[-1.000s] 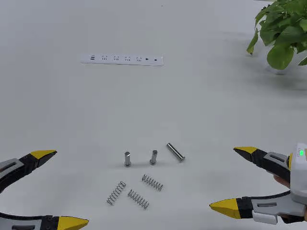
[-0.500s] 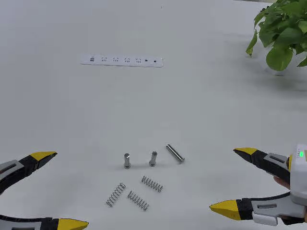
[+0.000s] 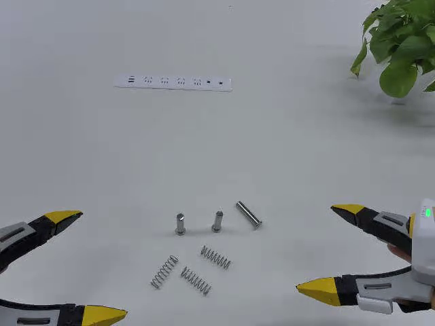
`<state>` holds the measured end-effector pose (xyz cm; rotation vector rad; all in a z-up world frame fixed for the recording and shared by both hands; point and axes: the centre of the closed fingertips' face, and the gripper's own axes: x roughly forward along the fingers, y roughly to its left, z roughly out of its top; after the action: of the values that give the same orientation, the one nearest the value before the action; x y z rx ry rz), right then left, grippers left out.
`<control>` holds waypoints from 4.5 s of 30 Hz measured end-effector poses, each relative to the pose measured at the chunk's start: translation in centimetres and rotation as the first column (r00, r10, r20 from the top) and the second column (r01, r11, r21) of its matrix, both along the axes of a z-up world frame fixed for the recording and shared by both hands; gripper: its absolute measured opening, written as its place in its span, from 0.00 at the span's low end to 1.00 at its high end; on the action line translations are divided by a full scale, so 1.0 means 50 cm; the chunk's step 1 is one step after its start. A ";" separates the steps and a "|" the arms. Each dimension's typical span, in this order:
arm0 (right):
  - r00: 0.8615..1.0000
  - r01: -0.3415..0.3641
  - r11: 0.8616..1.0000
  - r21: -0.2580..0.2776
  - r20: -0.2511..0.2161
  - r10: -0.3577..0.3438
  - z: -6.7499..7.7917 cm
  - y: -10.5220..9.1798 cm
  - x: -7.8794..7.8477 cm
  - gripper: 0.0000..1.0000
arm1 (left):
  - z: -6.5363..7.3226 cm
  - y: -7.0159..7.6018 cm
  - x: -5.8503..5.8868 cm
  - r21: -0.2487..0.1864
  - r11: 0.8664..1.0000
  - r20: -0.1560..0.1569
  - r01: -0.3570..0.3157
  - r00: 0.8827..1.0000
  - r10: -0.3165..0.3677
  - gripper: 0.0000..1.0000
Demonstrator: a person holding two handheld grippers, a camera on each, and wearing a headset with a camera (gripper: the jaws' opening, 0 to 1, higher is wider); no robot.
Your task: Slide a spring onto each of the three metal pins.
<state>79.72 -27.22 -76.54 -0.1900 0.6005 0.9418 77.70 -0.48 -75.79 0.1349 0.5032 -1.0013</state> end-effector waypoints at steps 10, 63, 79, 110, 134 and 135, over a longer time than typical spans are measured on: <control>1.000 -0.009 1.000 -0.007 0.005 0.009 0.011 0.016 0.033 0.91 | 0.006 -0.005 0.004 -0.018 1.000 0.001 -0.008 1.000 0.008 1.00; 0.955 -0.099 0.929 -0.356 -0.296 -0.012 -0.180 0.158 0.211 0.19 | 0.000 -0.012 0.021 -0.067 0.997 -0.018 -0.044 0.999 0.043 1.00; 0.951 -0.111 0.912 -0.394 -0.309 -0.017 -0.203 0.166 0.205 0.14 | 0.002 -0.013 0.022 -0.080 0.995 -0.019 -0.052 0.999 0.050 1.00; 0.960 -0.057 0.933 -0.356 -0.277 -0.047 -0.169 0.162 0.201 0.09 | 0.007 -0.013 0.018 -0.081 0.995 -0.014 -0.053 0.999 0.052 1.00; 0.980 0.036 0.968 -0.250 -0.180 -0.083 -0.108 0.112 0.148 0.09 | 0.013 -0.031 0.012 -0.085 0.996 -0.011 -0.024 1.000 0.023 1.00; 0.981 0.035 0.968 -0.249 -0.174 -0.081 -0.104 0.112 0.143 0.09 | 0.013 -0.032 0.011 -0.085 0.996 -0.009 -0.022 1.000 0.021 1.00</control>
<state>86.86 -21.60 -81.73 -0.3067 0.8897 0.8317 78.27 -2.07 -75.14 0.0492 0.4681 -1.0009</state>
